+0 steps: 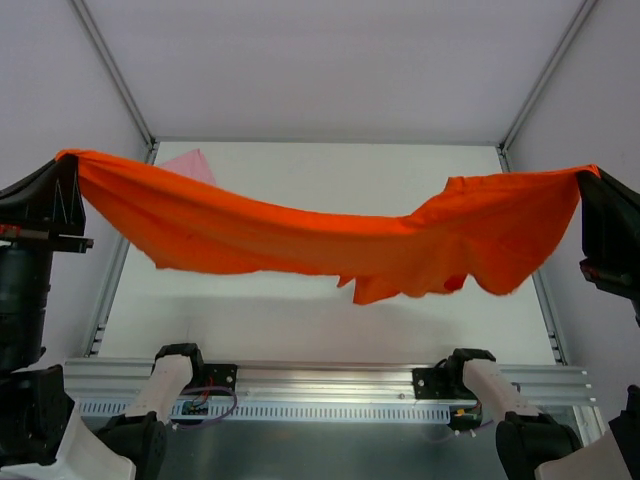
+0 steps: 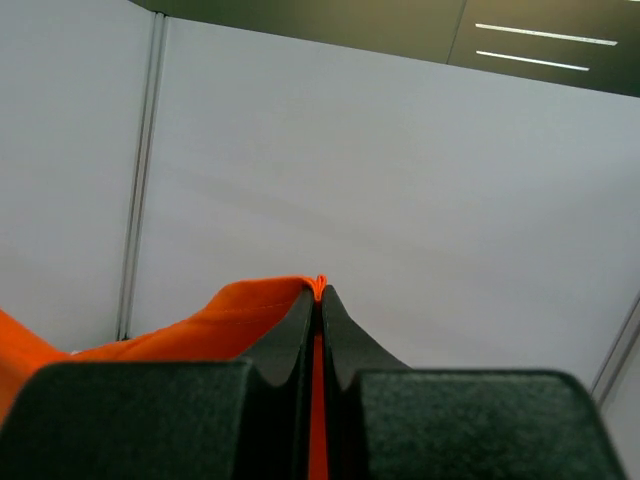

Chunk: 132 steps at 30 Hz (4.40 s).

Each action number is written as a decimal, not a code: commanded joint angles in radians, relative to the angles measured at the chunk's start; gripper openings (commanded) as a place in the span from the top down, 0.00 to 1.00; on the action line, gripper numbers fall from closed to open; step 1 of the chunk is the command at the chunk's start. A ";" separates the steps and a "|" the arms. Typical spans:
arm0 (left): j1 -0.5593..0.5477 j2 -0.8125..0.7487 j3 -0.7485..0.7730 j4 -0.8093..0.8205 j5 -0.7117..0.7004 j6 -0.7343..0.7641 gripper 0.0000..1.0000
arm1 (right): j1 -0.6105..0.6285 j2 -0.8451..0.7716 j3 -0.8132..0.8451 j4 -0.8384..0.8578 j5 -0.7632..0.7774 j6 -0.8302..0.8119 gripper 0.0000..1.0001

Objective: Fold and stack the t-shirts
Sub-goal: Flatten out the tshirt

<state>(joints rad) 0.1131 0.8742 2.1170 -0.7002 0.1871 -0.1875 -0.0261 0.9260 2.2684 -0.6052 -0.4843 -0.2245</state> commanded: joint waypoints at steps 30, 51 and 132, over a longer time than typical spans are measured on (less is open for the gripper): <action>0.010 0.595 -0.711 0.611 -0.124 -0.178 1.00 | 0.015 0.994 -0.120 0.291 -0.011 0.077 0.99; -0.075 -0.010 -0.601 0.553 -0.069 0.039 1.00 | 0.025 0.161 -0.217 0.165 0.084 -0.246 0.99; -0.075 1.269 -0.263 0.791 -0.224 -0.118 1.00 | 0.143 1.511 0.186 0.530 0.228 -0.064 0.99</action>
<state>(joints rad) 0.0334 2.1349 1.7878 0.0303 -0.0277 -0.3305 0.1101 2.4451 2.3703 -0.1810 -0.2928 -0.3058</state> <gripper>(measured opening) 0.007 0.016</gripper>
